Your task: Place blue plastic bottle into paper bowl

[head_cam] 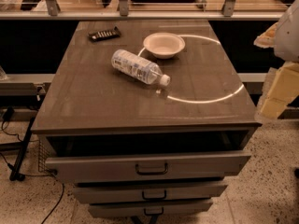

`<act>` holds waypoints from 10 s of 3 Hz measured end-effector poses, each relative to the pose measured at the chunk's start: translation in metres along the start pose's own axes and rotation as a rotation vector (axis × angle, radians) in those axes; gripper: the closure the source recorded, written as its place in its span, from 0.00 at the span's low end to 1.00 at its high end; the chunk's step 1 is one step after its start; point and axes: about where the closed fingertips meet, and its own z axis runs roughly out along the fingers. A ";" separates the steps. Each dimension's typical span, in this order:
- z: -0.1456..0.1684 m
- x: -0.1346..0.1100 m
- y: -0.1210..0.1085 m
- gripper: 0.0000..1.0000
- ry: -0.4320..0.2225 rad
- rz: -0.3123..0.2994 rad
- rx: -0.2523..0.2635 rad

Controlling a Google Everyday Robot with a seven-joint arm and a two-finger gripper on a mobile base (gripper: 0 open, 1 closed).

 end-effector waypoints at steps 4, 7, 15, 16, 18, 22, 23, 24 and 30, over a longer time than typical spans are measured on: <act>0.099 -0.129 -0.085 0.00 -0.136 -0.075 -0.029; 0.160 -0.216 -0.072 0.00 -0.152 0.012 -0.103; 0.203 -0.253 -0.112 0.81 -0.215 0.306 -0.086; 0.176 -0.255 -0.132 1.00 -0.255 0.290 -0.011; 0.135 -0.238 -0.216 1.00 -0.319 0.304 0.130; 0.210 -0.207 -0.283 0.96 -0.170 0.404 0.052; 0.214 -0.203 -0.284 0.74 -0.154 0.412 0.045; 0.216 -0.201 -0.285 0.51 -0.148 0.417 0.045; 0.090 -0.161 -0.285 0.00 -0.517 0.419 0.071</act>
Offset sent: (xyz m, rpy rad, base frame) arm 0.0731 0.0532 -0.0295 0.0637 -0.0063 0.0979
